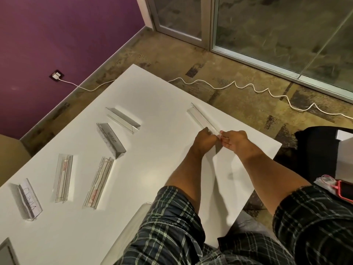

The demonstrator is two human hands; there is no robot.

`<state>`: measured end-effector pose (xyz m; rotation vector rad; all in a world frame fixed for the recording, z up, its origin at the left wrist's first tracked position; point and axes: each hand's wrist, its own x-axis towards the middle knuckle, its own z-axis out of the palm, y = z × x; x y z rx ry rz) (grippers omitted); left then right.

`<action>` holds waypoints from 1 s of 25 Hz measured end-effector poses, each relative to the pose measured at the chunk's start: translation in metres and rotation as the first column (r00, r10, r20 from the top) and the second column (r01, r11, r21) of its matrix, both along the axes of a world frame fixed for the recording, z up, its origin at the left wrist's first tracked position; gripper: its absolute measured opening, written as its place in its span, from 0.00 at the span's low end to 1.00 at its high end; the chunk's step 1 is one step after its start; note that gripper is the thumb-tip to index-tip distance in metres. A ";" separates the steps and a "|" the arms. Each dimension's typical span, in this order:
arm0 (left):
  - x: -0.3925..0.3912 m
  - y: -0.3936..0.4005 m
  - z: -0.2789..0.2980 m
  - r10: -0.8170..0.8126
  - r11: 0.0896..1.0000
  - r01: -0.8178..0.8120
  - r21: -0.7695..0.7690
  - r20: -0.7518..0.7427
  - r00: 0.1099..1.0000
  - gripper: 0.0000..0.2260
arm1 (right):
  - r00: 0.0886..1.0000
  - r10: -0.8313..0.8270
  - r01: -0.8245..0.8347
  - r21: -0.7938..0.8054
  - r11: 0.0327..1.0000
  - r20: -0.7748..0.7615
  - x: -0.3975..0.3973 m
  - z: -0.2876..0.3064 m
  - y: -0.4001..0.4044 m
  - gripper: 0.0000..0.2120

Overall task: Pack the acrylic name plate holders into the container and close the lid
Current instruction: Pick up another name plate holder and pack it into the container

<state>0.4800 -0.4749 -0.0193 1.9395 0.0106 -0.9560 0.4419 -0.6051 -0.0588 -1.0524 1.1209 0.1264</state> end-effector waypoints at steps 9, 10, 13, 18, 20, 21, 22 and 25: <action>-0.022 0.042 0.017 0.088 0.993 -0.097 -0.066 -0.127 0.988 0.23 | 0.992 0.059 -0.057 -0.026 0.998 0.111 -0.030 0.026 0.032 0.08; -0.027 0.049 0.018 0.111 0.991 -0.120 -0.063 -0.135 0.985 0.22 | 0.989 0.073 -0.072 -0.012 0.997 0.127 -0.036 0.030 0.039 0.07; -0.041 0.072 0.023 0.202 0.974 -0.218 -0.065 -0.191 0.961 0.31 | 0.973 0.128 -0.139 0.047 0.989 0.194 -0.053 0.037 0.061 0.11; -0.065 0.127 0.033 0.398 0.896 -0.414 -0.159 -0.125 0.909 0.31 | 0.927 0.240 -0.282 0.116 0.952 0.287 -0.064 0.052 0.109 0.15; -0.074 0.152 0.038 0.464 0.861 -0.474 -0.186 -0.096 0.881 0.31 | 0.918 0.263 -0.326 0.187 0.927 0.296 -0.063 0.057 0.130 0.17; -0.078 0.164 0.040 0.487 0.845 -0.493 -0.205 -0.086 0.869 0.30 | 0.909 0.293 -0.360 0.206 0.910 0.295 -0.062 0.058 0.140 0.18; -0.083 0.177 0.042 0.509 0.827 -0.514 -0.228 -0.082 0.857 0.30 | 0.895 0.336 -0.405 0.214 0.889 0.294 -0.062 0.060 0.151 0.19; -0.095 0.215 0.057 0.550 0.780 -0.561 -0.276 -0.123 0.826 0.29 | 0.788 0.516 -0.588 0.161 0.793 0.335 -0.064 0.064 0.183 0.21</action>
